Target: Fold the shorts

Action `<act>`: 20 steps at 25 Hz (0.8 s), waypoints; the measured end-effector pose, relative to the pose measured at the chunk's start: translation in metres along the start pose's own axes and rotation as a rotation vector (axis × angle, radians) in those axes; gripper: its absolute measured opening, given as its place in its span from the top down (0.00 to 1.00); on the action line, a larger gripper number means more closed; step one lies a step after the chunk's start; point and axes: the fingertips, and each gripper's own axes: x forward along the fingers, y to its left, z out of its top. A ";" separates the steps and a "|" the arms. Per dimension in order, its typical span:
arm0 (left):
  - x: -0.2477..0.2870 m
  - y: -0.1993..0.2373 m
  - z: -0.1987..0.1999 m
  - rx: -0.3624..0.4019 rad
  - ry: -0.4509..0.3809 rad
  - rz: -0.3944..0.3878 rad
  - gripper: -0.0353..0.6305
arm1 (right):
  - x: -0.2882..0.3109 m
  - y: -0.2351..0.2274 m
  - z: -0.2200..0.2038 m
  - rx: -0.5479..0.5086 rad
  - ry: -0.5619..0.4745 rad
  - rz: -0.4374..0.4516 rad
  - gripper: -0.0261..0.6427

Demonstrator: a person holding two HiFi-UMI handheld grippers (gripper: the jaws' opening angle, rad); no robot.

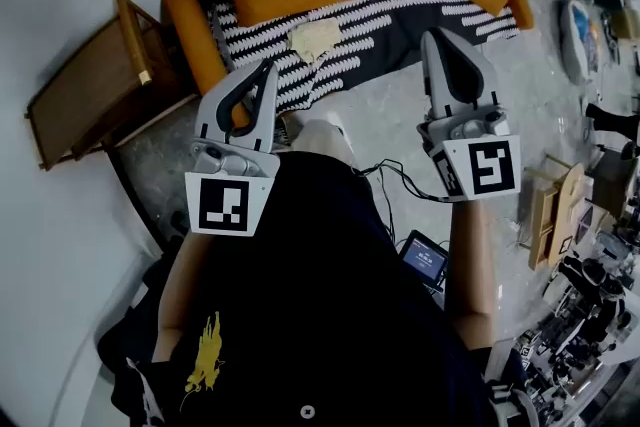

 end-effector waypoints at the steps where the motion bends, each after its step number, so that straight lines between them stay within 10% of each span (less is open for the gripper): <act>1: 0.000 -0.001 0.000 -0.005 0.005 -0.004 0.93 | 0.002 0.001 0.001 -0.001 -0.004 0.004 0.94; 20: 0.019 0.017 0.007 -0.010 -0.011 -0.042 0.93 | 0.031 0.014 0.008 -0.013 0.017 0.045 0.94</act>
